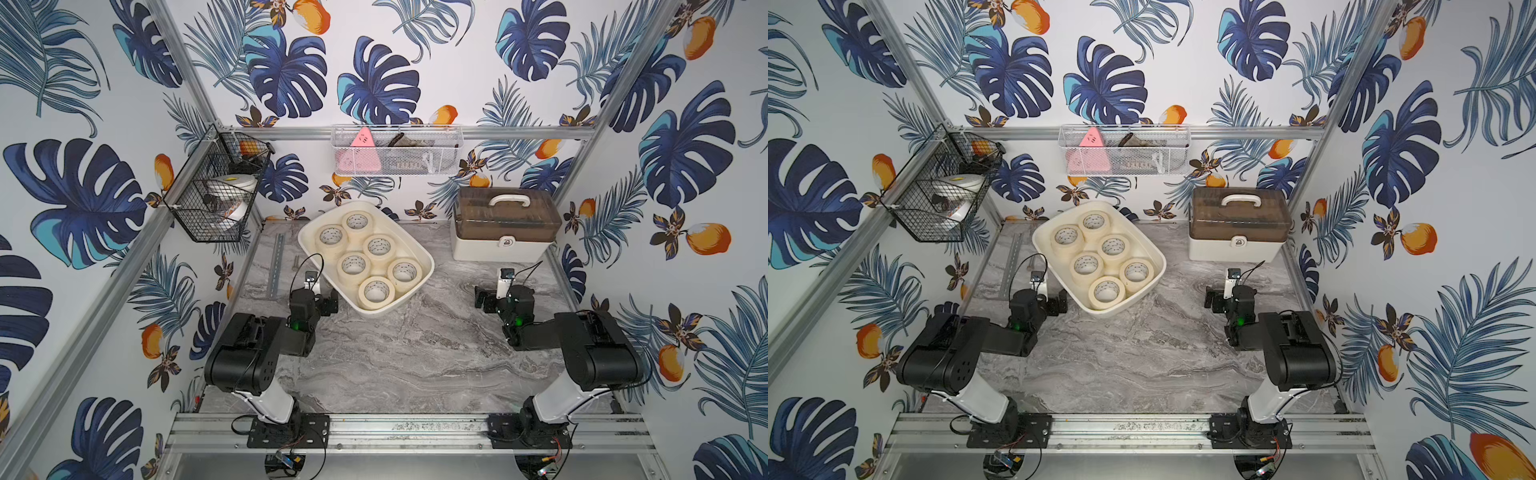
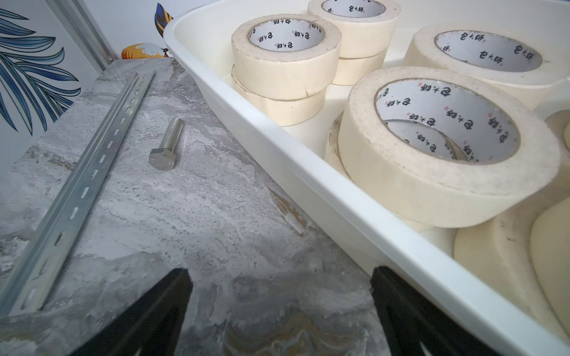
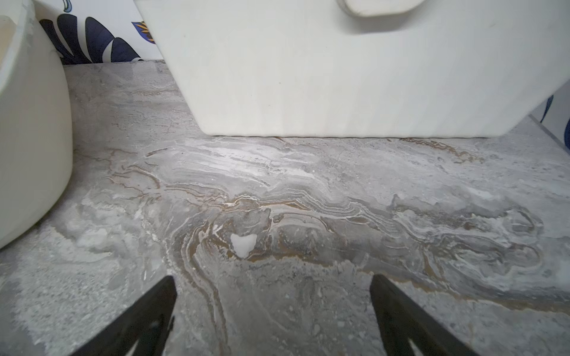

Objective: Take out the art tape in the storage box
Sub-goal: Move the storage box to the center of the board.

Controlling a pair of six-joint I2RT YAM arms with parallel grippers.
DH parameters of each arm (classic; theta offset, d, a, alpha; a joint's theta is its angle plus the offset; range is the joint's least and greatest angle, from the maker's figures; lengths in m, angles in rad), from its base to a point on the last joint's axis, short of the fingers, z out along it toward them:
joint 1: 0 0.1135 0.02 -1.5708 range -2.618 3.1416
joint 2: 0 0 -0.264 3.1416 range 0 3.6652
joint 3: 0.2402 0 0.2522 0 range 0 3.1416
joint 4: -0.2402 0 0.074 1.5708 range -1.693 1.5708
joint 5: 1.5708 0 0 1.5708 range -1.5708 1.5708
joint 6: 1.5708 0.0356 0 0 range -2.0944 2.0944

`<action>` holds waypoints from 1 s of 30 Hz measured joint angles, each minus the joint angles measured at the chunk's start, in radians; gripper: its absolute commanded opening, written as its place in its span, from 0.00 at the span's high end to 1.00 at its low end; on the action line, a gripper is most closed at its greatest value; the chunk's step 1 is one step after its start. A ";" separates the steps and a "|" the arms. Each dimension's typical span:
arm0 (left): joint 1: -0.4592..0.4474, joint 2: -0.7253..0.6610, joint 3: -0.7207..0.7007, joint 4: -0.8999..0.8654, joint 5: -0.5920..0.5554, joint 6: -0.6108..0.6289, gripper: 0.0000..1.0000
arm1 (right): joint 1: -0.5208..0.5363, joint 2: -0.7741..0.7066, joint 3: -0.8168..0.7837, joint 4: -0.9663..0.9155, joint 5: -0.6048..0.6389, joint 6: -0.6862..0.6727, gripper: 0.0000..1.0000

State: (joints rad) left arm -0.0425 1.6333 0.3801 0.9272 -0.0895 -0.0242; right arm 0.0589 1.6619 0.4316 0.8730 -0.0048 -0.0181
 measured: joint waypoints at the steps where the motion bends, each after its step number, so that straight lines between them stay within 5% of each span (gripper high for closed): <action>1: 0.000 0.000 0.000 0.000 0.000 0.000 0.01 | 0.000 0.000 0.000 0.000 0.000 0.000 0.00; 22: 0.000 -0.006 -0.001 0.000 -0.006 0.000 0.01 | -0.002 -0.006 -0.007 0.002 0.017 0.008 0.00; 30: -0.058 -0.203 0.066 -0.247 -0.176 -0.021 0.01 | -0.006 -0.184 0.031 -0.148 0.095 0.062 0.00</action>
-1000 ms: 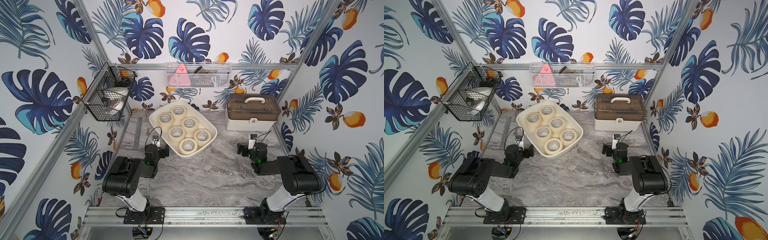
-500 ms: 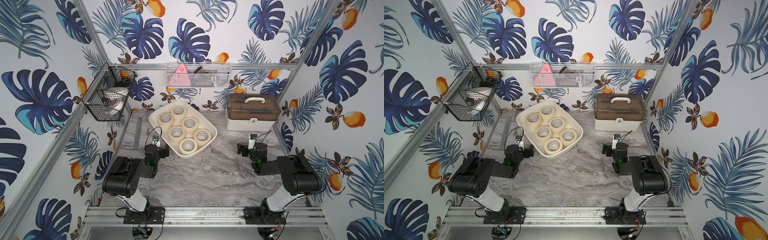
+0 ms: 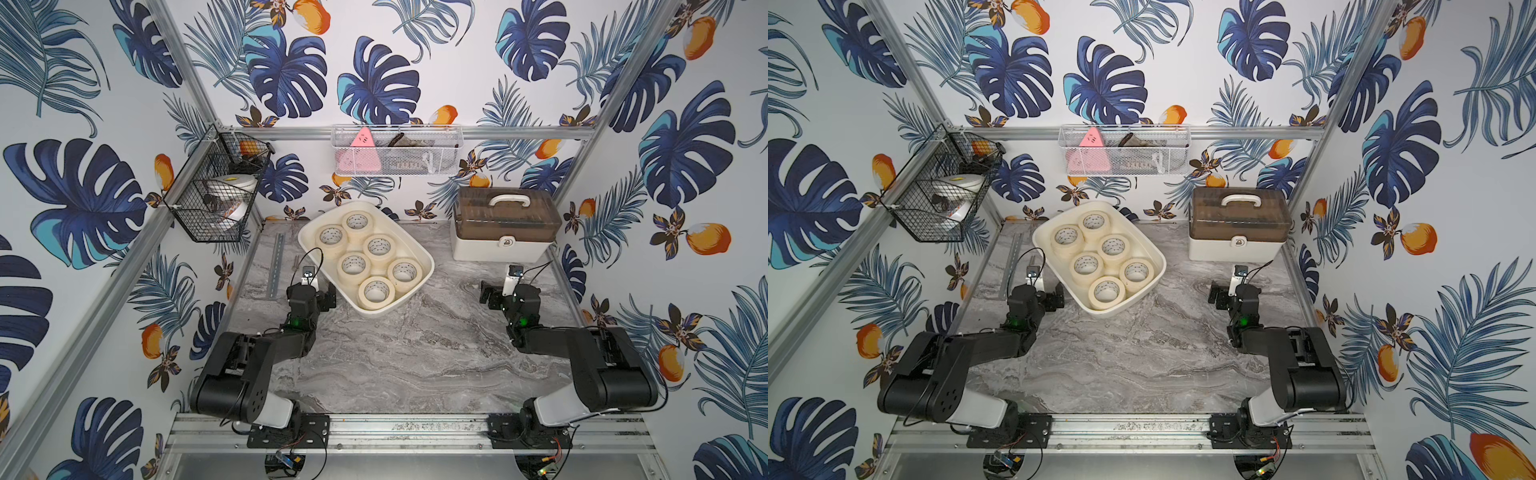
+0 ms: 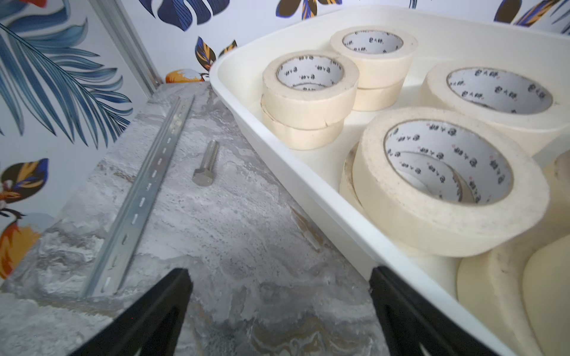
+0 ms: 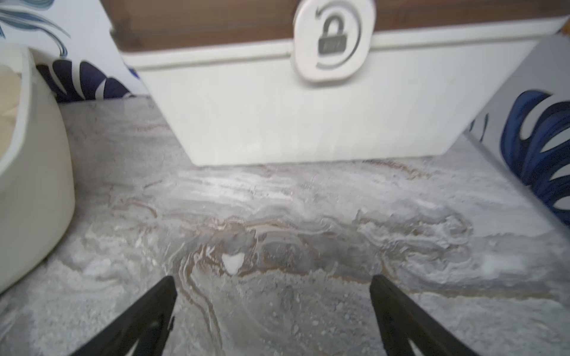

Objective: Take out the art tape in the storage box
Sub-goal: Move the storage box to the center of the board.

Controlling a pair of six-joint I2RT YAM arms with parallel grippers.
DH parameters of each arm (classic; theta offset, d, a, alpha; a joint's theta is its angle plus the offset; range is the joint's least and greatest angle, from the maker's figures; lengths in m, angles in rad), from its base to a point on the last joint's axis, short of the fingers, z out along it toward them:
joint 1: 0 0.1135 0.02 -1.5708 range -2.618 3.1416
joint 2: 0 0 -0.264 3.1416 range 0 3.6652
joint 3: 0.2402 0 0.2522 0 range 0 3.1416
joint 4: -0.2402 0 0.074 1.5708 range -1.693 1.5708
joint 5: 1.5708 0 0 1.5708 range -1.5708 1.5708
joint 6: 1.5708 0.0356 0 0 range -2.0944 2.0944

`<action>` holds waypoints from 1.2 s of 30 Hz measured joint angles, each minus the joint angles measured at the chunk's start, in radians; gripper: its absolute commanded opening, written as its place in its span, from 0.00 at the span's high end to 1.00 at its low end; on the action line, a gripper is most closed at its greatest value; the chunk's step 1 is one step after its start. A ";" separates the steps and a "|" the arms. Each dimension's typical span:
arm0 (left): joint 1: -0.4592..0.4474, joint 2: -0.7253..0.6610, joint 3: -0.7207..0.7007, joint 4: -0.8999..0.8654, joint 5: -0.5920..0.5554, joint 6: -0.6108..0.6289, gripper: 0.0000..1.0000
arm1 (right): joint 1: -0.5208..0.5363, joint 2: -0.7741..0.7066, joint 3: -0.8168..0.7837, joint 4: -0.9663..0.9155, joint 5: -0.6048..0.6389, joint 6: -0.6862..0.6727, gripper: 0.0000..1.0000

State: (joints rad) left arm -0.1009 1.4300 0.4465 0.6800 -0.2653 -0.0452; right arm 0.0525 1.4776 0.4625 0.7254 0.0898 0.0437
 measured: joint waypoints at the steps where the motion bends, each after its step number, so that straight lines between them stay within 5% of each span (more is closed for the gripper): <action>1: -0.009 -0.023 0.039 -0.060 -0.014 -0.023 0.01 | 0.000 -0.029 0.039 -0.063 0.017 0.023 0.00; 9: -0.029 -0.093 0.365 -0.619 -0.051 -0.396 0.01 | 0.000 -0.105 0.415 -0.749 0.078 0.320 0.00; 19: -0.031 0.011 0.497 -0.948 0.156 -0.570 0.02 | 0.016 -0.200 0.444 -1.141 -0.291 0.418 0.00; 24: -0.031 0.066 0.536 -1.023 0.192 -0.585 0.12 | 0.045 -0.226 0.473 -1.252 -0.381 0.418 0.00; 36: -0.031 0.176 0.561 -1.006 0.251 -0.610 0.55 | 0.119 -0.285 0.513 -1.400 -0.408 0.411 0.00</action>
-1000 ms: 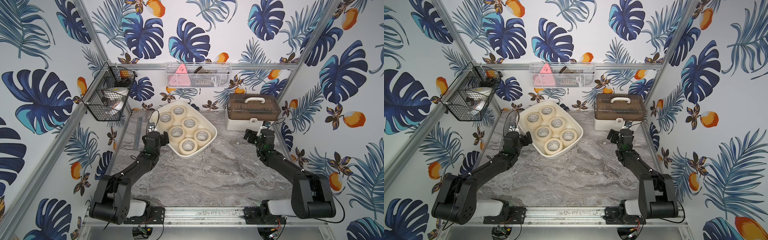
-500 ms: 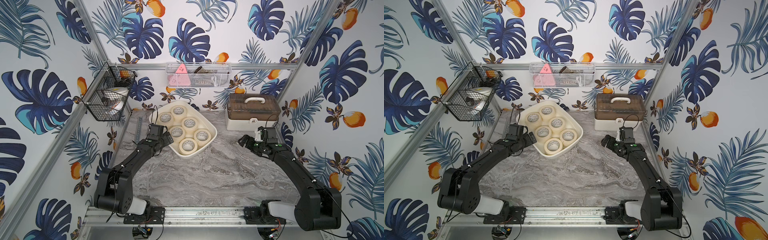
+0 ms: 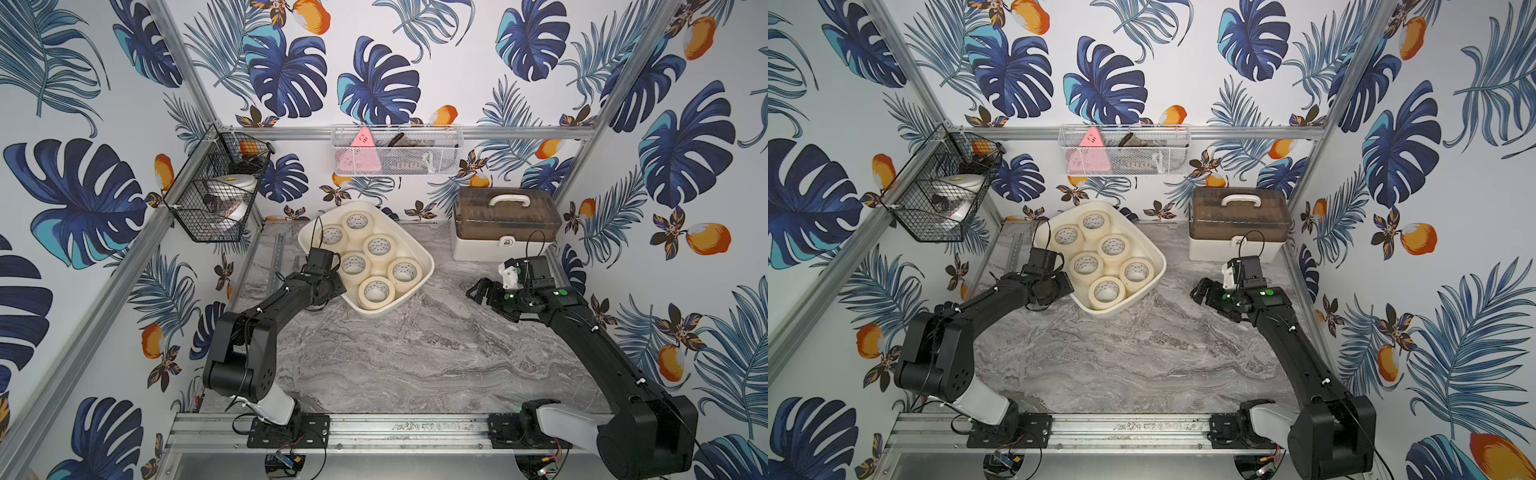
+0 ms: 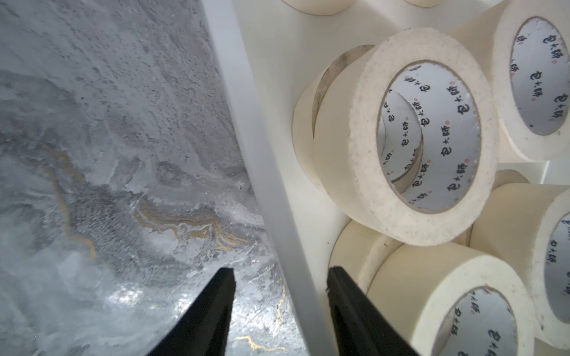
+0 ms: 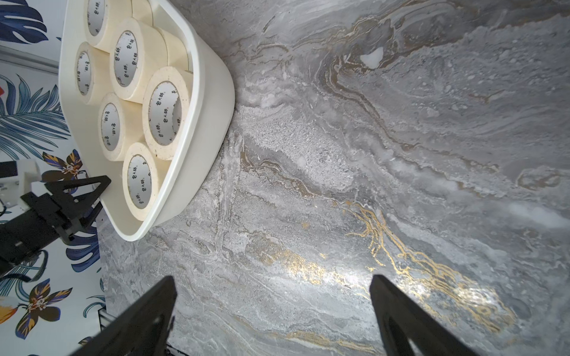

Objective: Take out the art tape in the storage box
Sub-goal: Move the storage box to the center of the board.

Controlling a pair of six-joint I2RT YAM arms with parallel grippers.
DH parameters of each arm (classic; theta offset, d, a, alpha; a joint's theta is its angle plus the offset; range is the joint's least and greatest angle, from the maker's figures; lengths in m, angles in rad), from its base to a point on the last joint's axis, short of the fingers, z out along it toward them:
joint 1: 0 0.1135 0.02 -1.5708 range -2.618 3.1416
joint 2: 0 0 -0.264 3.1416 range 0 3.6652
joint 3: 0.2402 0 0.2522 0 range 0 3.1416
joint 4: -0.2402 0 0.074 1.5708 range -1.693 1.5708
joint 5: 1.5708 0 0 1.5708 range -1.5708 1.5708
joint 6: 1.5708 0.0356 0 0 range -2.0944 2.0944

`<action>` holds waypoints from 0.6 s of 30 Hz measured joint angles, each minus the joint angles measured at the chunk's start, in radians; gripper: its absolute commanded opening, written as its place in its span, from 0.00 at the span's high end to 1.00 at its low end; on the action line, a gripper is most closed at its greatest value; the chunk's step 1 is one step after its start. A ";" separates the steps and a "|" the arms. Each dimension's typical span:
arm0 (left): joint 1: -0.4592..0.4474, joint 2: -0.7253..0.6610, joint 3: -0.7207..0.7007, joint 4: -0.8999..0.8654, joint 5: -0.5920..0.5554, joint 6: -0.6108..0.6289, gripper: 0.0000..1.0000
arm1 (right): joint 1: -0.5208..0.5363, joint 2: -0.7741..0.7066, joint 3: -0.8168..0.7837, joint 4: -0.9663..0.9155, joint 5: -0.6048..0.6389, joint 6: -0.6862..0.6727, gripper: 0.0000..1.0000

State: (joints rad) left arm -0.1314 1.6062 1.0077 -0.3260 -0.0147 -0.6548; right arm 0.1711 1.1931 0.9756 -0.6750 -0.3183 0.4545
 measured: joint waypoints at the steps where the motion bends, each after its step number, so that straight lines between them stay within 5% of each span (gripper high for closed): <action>1: -0.001 0.005 0.001 0.008 0.006 -0.001 0.61 | 0.009 0.000 0.010 -0.011 0.000 -0.003 0.00; 11: -0.006 -0.019 -0.002 0.010 -0.020 -0.090 0.97 | 0.057 -0.034 0.052 -0.099 0.023 -0.010 0.01; 18: -0.074 -0.126 -0.064 -0.109 -0.025 -0.050 1.00 | 0.066 -0.058 0.077 -0.134 0.037 -0.016 0.01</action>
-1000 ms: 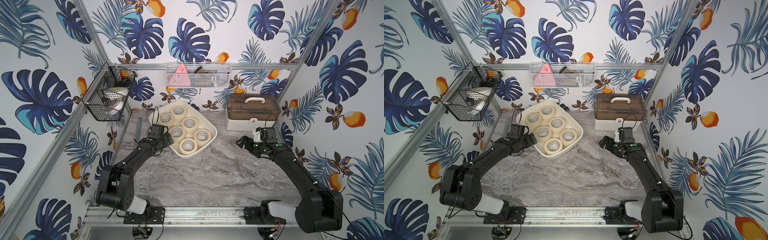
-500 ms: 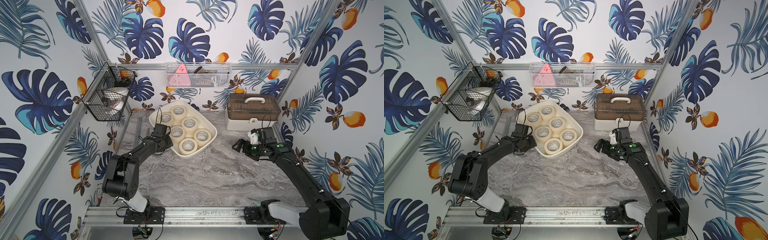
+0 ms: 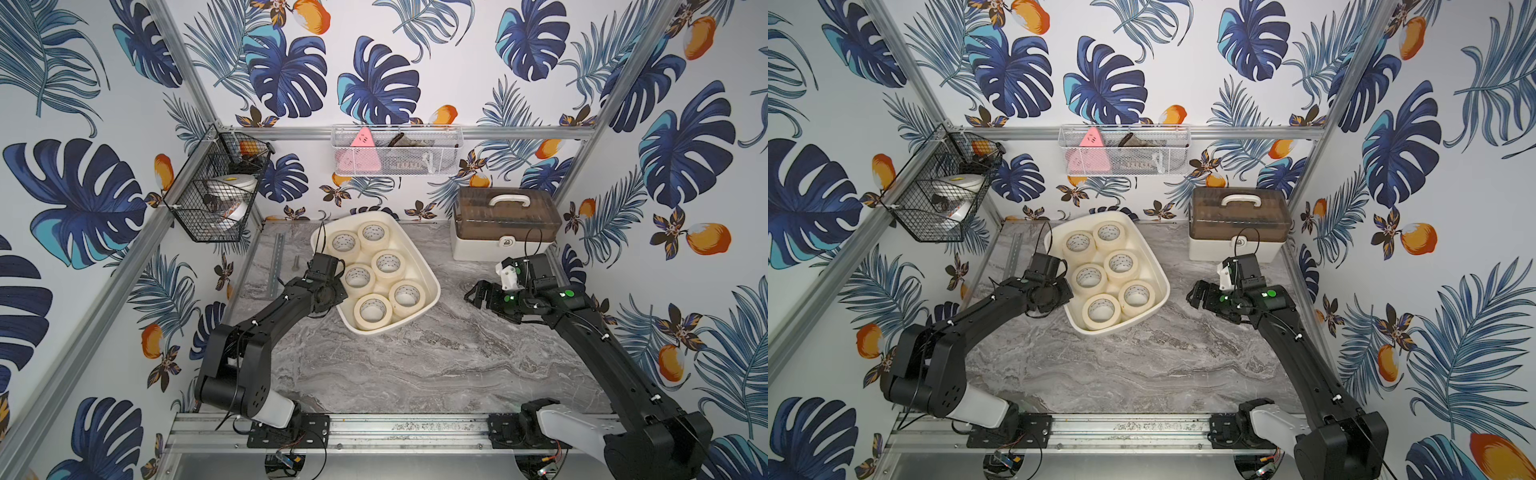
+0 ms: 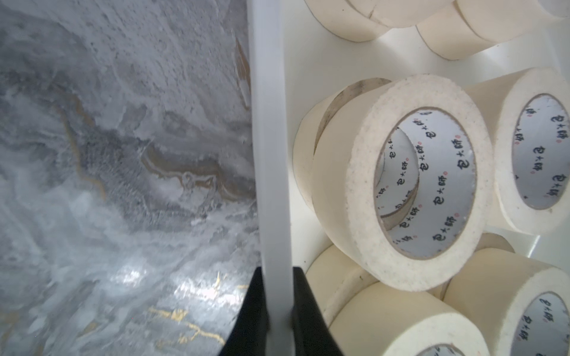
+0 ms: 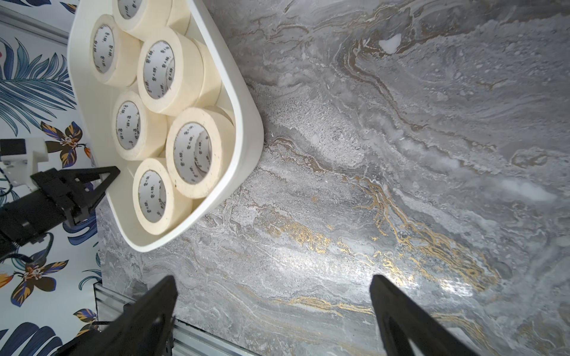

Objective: Take out the art tape in the storage box
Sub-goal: Move the storage box to the center of the board.

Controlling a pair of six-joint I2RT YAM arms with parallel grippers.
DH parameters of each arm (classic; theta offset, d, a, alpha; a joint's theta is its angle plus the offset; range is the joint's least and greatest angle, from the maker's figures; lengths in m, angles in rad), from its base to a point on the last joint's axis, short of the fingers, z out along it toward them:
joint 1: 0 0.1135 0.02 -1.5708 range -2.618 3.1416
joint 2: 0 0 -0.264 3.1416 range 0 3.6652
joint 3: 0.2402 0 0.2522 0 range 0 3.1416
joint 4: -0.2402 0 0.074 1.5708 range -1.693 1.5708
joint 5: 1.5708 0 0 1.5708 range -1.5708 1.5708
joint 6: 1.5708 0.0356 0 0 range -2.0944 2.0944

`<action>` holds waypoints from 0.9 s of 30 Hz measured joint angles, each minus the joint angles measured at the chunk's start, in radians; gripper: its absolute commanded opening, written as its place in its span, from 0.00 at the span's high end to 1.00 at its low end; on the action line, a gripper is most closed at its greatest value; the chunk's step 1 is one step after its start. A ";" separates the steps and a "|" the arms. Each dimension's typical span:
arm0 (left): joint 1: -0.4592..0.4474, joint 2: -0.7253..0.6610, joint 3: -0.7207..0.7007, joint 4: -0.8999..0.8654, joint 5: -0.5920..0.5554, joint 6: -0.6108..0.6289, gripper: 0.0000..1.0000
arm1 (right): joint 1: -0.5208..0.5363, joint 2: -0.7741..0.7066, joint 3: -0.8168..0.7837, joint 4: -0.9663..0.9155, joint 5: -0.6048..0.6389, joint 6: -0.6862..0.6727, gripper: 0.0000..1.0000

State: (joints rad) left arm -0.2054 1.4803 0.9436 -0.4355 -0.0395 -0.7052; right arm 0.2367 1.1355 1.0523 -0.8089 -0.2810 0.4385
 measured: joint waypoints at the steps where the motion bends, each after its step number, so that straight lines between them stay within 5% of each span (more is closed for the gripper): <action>1: -0.007 -0.015 -0.012 -0.013 0.001 0.006 1.00 | 0.001 -0.002 0.003 -0.001 0.002 -0.003 0.01; 19: -0.270 -0.101 -0.106 -0.014 0.036 0.028 1.00 | 0.005 -0.039 -0.005 -0.040 0.016 -0.004 0.03; 27: -0.307 -0.097 -0.103 -0.017 0.076 0.081 1.00 | 0.019 -0.044 0.006 -0.044 0.012 0.079 0.02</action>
State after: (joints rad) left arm -0.5121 1.3830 0.8406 -0.4522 0.0364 -0.6239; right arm 0.2554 1.0916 1.0580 -0.8528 -0.2691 0.5179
